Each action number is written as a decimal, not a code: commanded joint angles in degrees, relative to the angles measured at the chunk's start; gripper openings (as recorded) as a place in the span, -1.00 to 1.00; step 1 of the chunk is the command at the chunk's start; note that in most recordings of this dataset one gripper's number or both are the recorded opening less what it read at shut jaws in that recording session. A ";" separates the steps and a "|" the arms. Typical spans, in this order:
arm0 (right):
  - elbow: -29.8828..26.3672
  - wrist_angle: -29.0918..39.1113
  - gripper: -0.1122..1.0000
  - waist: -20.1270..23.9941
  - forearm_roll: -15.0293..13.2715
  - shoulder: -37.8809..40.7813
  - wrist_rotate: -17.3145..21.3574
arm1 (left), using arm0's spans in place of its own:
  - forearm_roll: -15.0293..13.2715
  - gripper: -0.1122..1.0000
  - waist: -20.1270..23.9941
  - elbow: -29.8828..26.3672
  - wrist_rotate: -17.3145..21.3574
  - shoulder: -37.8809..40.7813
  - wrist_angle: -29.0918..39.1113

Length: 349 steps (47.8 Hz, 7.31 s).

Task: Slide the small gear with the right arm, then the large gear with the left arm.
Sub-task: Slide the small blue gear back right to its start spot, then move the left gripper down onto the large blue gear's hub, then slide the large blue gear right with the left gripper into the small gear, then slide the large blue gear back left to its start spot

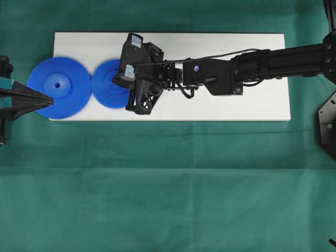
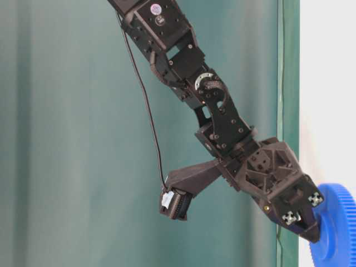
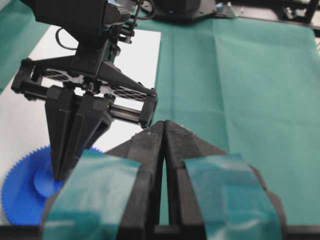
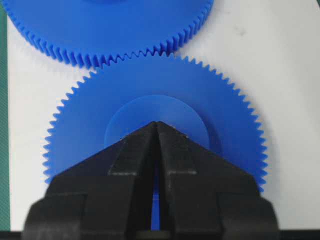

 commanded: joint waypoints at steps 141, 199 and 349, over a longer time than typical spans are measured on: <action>63.98 3.16 0.11 -11.78 -6.68 -85.17 13.71 | -0.09 -0.80 5.54 -0.70 -0.26 -6.15 7.21; 64.34 2.02 0.11 -11.69 -6.77 -85.08 13.71 | 0.09 -0.80 17.49 -5.71 2.20 11.16 27.25; 66.97 1.05 0.11 -10.63 -6.68 -86.66 13.27 | 0.35 -0.80 9.84 -84.20 6.77 94.66 35.51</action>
